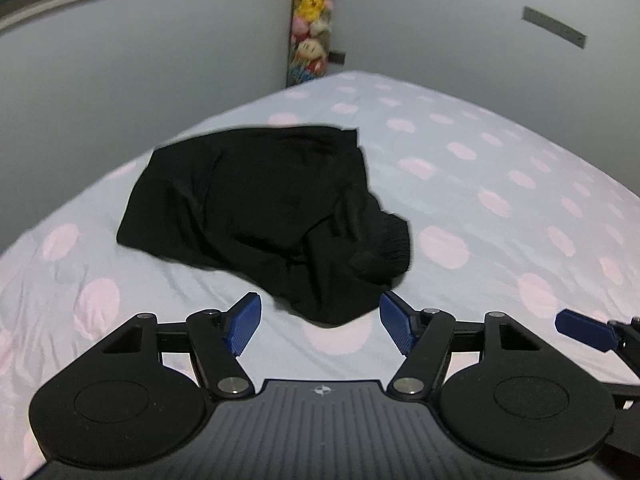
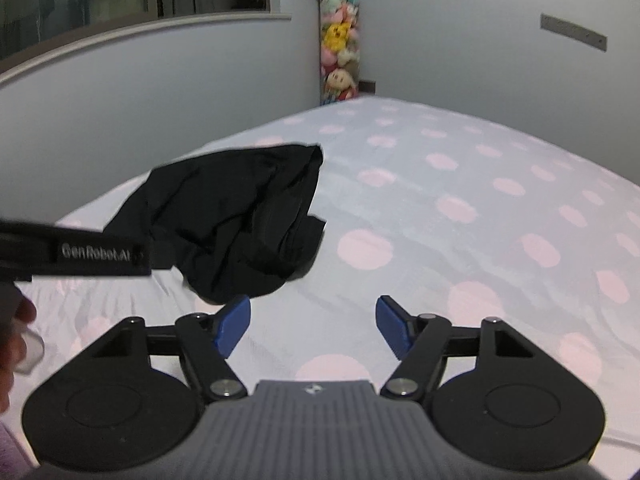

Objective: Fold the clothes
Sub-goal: 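Close the left gripper on the shorts waistband while the right gripper grasps the waistband too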

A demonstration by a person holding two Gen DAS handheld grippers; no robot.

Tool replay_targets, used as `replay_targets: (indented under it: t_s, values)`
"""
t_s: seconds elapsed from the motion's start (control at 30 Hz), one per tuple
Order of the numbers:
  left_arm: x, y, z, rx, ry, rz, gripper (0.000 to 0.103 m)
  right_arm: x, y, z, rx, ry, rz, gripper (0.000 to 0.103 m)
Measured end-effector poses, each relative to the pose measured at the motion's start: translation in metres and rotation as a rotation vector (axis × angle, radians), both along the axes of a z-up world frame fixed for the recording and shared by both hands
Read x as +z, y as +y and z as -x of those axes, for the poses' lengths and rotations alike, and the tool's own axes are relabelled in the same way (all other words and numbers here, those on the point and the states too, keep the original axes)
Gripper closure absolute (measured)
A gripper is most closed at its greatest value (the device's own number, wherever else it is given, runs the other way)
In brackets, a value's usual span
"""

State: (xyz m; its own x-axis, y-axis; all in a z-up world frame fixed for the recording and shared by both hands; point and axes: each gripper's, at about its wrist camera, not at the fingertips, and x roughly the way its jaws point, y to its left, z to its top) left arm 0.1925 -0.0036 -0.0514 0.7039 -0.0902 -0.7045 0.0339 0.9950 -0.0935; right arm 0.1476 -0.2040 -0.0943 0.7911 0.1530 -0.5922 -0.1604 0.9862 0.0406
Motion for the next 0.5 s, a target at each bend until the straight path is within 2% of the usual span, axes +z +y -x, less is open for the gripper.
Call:
replay_targets:
  t_s: [0.1, 0.27, 0.37, 0.5]
  values:
    - [-0.012, 0.013, -0.018, -0.018, 0.033, 0.009, 0.038, -0.013, 0.006, -0.019, 0.019, 0.032, -0.005, 0.032]
    - [-0.031, 0.023, -0.046, -0.071, 0.051, -0.018, 0.038, -0.035, 0.013, -0.055, 0.039, 0.071, -0.028, 0.032]
    - [-0.04, 0.021, -0.063, -0.094, 0.059, -0.006, 0.038, -0.048, 0.02, -0.078, 0.074, 0.074, -0.021, 0.032]
    - [-0.055, 0.016, -0.092, -0.11, 0.085, 0.015, 0.04, -0.061, 0.03, -0.106, 0.131, 0.059, -0.006, 0.038]
